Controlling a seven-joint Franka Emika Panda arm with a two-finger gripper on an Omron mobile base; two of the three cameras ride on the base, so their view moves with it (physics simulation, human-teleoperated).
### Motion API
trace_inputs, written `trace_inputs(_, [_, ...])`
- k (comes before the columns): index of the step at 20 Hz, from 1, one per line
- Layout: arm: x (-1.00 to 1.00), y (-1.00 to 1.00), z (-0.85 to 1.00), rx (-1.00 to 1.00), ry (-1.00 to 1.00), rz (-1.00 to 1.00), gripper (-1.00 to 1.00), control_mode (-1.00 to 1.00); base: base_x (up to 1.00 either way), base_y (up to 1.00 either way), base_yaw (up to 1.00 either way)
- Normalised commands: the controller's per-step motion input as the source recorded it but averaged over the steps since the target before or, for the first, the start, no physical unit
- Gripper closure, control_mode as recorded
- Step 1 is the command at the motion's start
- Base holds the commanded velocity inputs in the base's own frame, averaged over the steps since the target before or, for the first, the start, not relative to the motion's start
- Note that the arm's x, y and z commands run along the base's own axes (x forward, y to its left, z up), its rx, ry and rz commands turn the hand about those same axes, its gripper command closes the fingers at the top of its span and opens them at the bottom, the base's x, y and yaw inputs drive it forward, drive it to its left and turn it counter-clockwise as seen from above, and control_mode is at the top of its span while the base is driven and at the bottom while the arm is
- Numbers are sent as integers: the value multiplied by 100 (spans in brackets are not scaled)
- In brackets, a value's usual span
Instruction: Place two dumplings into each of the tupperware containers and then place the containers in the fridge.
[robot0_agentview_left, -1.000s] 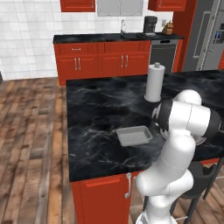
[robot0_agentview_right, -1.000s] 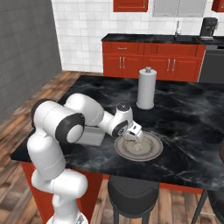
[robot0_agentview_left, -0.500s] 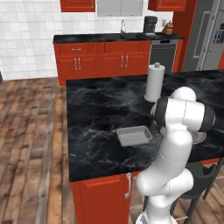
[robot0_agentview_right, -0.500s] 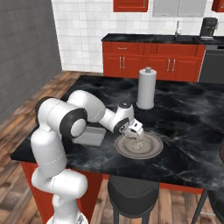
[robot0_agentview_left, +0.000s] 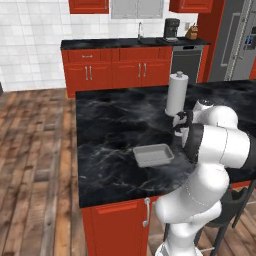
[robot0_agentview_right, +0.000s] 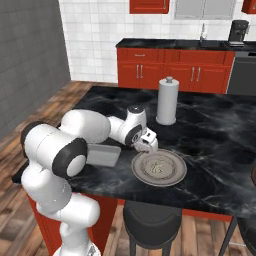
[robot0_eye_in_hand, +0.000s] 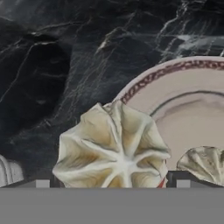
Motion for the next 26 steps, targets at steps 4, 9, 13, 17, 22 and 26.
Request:
trace_inputs(4, [-19,100,38,-4,12,13,100,-100,0,0,0])
trace_inputs(9, [-1,100,21,0,26,18,100,-100,0,0,0])
trace_inputs(13, [0,92,0,5,27,15,100,-100,0,0,0])
trace_inputs(17, [0,57,-37,14,8,5,100,-100,0,0,0])
trace_inputs(22, [32,6,-45,10,0,0,100,-100,0,0,0])
trace_inputs(26, [24,7,-19,0,0,0,100,-100,0,0,0])
